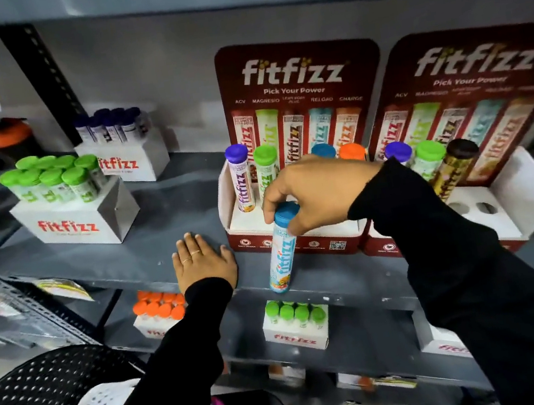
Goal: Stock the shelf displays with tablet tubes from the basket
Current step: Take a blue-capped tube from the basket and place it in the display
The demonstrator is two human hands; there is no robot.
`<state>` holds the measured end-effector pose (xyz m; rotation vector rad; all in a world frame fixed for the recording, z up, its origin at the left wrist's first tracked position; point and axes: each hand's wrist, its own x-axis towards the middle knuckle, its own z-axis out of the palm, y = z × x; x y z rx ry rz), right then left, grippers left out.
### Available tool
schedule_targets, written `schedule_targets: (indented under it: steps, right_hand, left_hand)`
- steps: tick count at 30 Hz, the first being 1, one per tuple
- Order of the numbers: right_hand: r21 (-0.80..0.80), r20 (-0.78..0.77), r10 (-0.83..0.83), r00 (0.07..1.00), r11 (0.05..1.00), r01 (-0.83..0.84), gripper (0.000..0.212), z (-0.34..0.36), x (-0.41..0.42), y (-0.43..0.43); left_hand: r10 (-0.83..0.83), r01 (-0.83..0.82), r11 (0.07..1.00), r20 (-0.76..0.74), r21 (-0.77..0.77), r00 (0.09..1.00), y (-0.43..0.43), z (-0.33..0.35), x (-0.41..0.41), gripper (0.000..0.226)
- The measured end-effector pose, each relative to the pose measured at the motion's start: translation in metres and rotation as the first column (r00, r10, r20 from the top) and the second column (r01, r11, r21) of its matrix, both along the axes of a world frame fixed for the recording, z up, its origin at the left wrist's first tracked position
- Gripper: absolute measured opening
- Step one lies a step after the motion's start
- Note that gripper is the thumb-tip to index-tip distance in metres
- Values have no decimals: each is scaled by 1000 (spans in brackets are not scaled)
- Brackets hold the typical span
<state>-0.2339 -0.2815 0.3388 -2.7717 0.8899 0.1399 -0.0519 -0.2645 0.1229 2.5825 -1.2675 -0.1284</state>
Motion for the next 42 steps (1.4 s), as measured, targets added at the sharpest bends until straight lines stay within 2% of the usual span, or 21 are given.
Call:
schedule_targets:
  steps: [7, 16, 20, 24, 28, 30, 36, 42]
  right_hand:
    - [14, 94, -127, 987, 992, 126, 33, 4, -26, -9]
    - [83, 249, -412, 877, 911, 404, 33, 31, -105, -28]
    - [66, 219, -598, 771, 798, 600, 33, 40, -139, -33]
    - [-13, 168, -776, 608, 615, 789, 29, 29, -159, -44]
    - [-52, 278, -865, 417, 420, 906, 30, 11, -173, -57]
    - [-65, 333, -865, 375, 376, 924, 32, 4, -175, -60]
    - [-43, 382, -858, 344, 356, 934, 35, -13, -176, -67]
    - [-36, 337, -863, 376, 388, 921, 35, -26, -176, -68]
  left_hand:
    - [3, -3, 999, 14, 33, 1000, 0, 3, -1, 63]
    - [2, -3, 1000, 35, 12, 999, 1, 2, -1, 62]
    - [5, -6, 1000, 37, 19, 999, 0, 1, -1, 62]
    - [9, -10, 1000, 46, 17, 999, 0, -1, 0, 62]
    - [12, -13, 1000, 55, 14, 998, -1, -1, -1, 62]
    - [13, -15, 1000, 65, 19, 998, -2, -1, 0, 62]
    - [22, -23, 1000, 72, 16, 997, -2, -3, 0, 61]
    - [12, -14, 1000, 84, 23, 996, -3, -1, -1, 60]
